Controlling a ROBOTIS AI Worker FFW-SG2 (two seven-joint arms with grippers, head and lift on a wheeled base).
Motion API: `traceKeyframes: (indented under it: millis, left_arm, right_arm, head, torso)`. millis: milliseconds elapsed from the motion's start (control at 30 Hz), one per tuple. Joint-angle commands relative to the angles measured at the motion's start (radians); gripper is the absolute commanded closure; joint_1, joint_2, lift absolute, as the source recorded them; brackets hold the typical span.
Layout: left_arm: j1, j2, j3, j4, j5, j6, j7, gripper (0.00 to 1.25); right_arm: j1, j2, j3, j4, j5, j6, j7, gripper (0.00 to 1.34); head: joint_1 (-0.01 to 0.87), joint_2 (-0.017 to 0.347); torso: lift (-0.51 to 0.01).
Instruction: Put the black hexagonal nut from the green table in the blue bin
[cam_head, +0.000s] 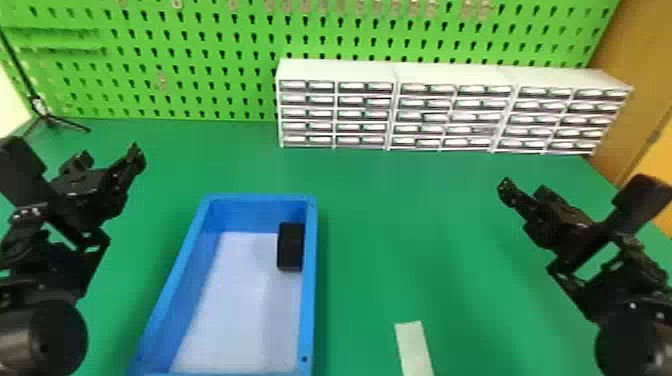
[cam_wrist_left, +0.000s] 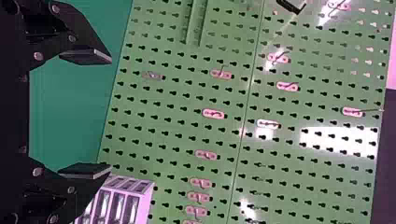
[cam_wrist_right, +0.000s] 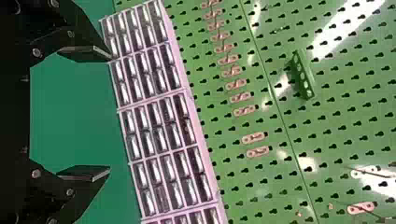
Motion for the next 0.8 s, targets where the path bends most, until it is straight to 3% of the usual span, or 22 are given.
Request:
traceKeyframes:
  millis: [0, 767]
  left_arm:
    - [0.000, -0.002, -0.007, 0.000, -0.004, -0.006, 0.001, 0.43]
    - [0.011, -0.010, -0.032, 0.000, -0.018, -0.032, 0.033, 0.43]
  right_arm:
    - [-0.001, 0.000, 0.001, 0.000, 0.003, 0.003, 0.000, 0.42]
    - [-0.001, 0.001, 0.010, 0.002, 0.012, 0.017, 0.000, 0.42]
  head:
    - [0.692, 0.008]
    - [0.692, 0.008]
  torso:
    - [-0.097]
    - [-0.097]
